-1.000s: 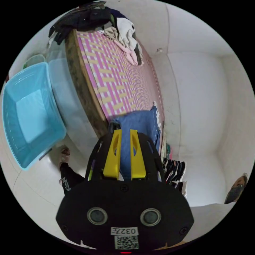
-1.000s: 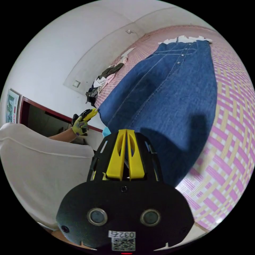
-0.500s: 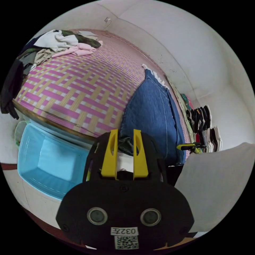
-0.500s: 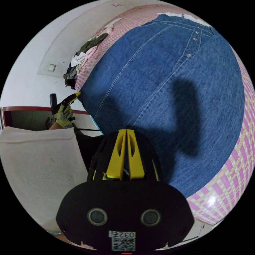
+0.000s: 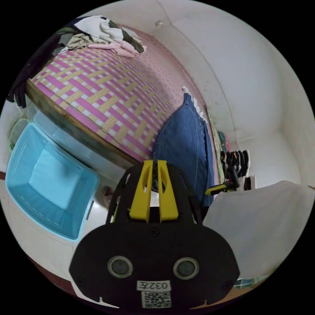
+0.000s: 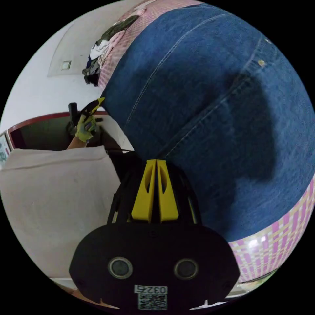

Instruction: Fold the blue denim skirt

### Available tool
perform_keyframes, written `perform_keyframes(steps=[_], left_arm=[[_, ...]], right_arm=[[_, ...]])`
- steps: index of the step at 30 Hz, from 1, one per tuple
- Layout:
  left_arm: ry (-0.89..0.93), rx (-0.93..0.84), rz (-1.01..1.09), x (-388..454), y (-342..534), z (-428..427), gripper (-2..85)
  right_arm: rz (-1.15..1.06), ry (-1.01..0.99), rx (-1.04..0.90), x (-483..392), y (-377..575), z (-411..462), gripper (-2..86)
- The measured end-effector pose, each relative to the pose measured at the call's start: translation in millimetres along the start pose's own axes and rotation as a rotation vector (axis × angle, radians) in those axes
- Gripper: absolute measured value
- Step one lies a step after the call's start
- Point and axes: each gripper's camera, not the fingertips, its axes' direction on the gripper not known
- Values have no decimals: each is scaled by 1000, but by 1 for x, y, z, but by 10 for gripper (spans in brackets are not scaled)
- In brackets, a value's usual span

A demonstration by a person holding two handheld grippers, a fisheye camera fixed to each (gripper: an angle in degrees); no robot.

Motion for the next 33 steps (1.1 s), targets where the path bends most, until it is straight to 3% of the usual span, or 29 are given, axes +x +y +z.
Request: perform_keyframes(steps=[3,11,14,23,30,33], left_arm=[[56,66,-5,13,3,-10,-16],[43,108,-19,43,9,1,-16],[51,150,-63,40,11,9,-17],[8,172,-75,66,8,24,-16],[86,129,37,110,-14,40,-16],[228,29,153,142,-26,55,-16]], right_arm=[[-113,-4,-14,-7,-22,-28,-6],[-89,87,432,54,-177,-218,51],[-117,198,479,51,-256,-259,54],[-55,495,369,59,-461,-292,101],[45,735,228,84,-511,-267,38],[34,616,269,102,-496,-289,28]])
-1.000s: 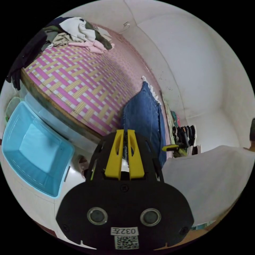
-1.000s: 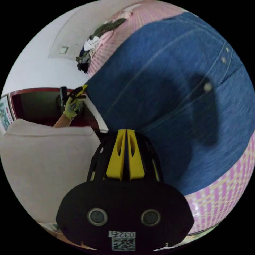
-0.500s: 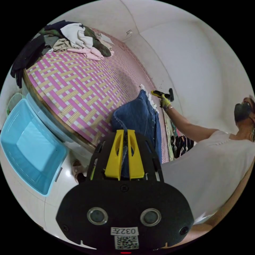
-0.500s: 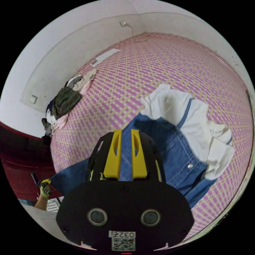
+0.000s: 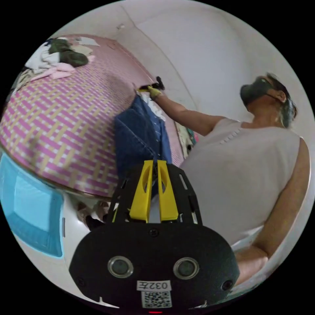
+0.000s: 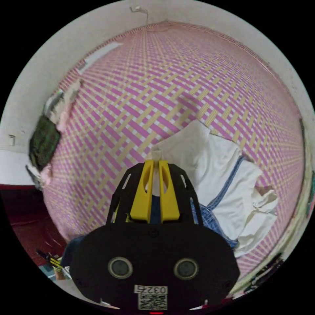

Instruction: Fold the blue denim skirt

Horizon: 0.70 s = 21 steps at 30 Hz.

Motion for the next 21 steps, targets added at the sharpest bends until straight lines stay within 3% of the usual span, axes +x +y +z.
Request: perform_keyframes(steps=[3,5,8,13,17,21], left_arm=[[152,-160,117,32,-22,38,-16],[272,-266,172,51,-35,80,-16],[354,-379,150,47,-35,133,-16],[367,-487,82,38,-30,182,-16],[353,-541,91,53,-35,200,-16],[384,-593,141,76,-38,210,-17]], right_arm=[[43,-316,249,57,45,-40,22],[134,-568,524,125,114,-62,20],[357,-861,711,212,203,-27,18],[598,-946,668,273,274,42,20],[602,-920,617,284,276,46,19],[569,-848,690,290,274,14,24]])
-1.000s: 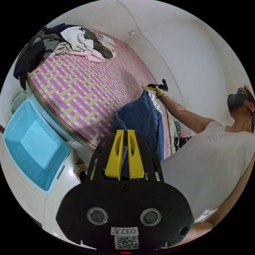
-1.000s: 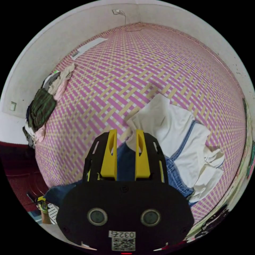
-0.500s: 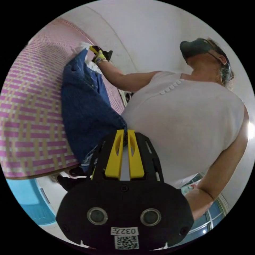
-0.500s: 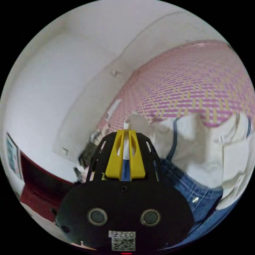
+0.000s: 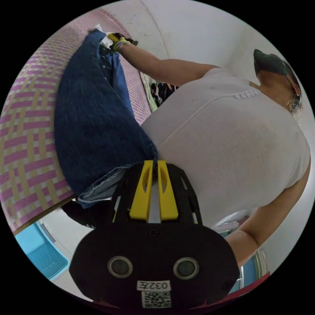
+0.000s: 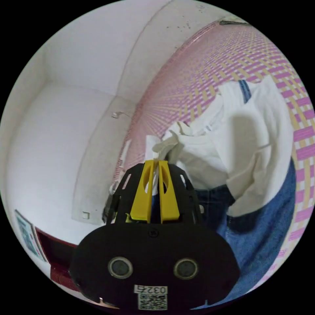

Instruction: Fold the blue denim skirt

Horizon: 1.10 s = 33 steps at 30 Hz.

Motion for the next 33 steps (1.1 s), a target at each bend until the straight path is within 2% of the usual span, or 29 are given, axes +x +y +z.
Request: perform_keyframes(steps=[2,5,9,11,16,18,22,24,27,29,32,33], left_arm=[[35,-32,6,-4,-14,17,-17],[78,-93,22,-13,-30,43,-16],[113,-49,12,-17,-25,41,-16],[98,-41,-1,-11,-23,35,-16],[-8,2,91,48,-30,23,-15],[-75,-34,104,65,-33,33,-12],[-252,-240,-9,55,-28,87,21],[-214,-258,-20,54,-12,95,26],[-87,-76,57,76,23,63,19],[-153,161,8,78,59,8,18],[-302,398,-179,52,113,-56,19],[-306,419,-193,46,121,-64,20]], right_arm=[[50,198,-92,3,-8,7,52],[94,259,-138,10,0,-2,90],[24,175,-151,-15,41,-29,90],[-68,149,-268,-39,90,-38,85],[-134,126,-435,-69,204,-65,82],[-146,138,-477,-76,237,-74,81],[-126,188,-581,-80,291,-83,84],[-114,174,-612,-87,311,-89,85],[-127,178,-663,-110,348,-101,88],[-101,150,-700,-128,382,-110,90],[-78,144,-732,-155,429,-115,91],[-79,141,-739,-161,439,-116,91]])
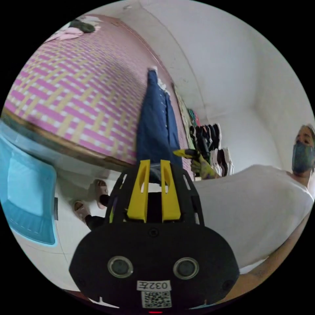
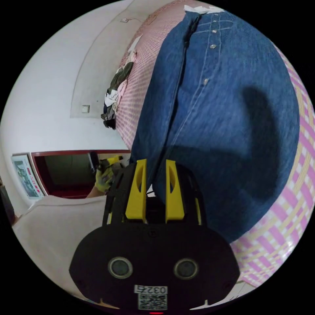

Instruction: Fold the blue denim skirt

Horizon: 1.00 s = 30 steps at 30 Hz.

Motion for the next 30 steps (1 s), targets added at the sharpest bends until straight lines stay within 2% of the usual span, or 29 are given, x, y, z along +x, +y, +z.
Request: perform_keyframes(steps=[2,6,8,12,16,17,22,24,26,30], left_arm=[[35,-34,7,-27,9,-11,30],[27,-184,120,-30,16,0,37],[15,-223,192,-20,15,7,38],[20,-225,250,0,11,15,31],[19,-261,338,34,20,21,19],[17,-272,387,49,23,19,19],[-86,-119,512,96,31,-29,37],[-126,-104,594,114,26,-35,60],[-132,-181,691,137,12,-18,93],[-101,-312,801,164,-8,21,97]], right_arm=[[-52,-14,-19,-37,23,23,91],[-209,16,-39,-117,37,59,93],[-324,197,-106,-173,30,98,110],[-437,362,-253,-234,21,164,123],[-604,700,-365,-289,43,225,46],[-647,760,-342,-303,54,228,5],[-739,805,-160,-352,87,185,-9],[-790,822,-154,-364,96,171,-9],[-849,870,-130,-381,103,159,-10],[-970,921,-148,-408,107,152,-10]])
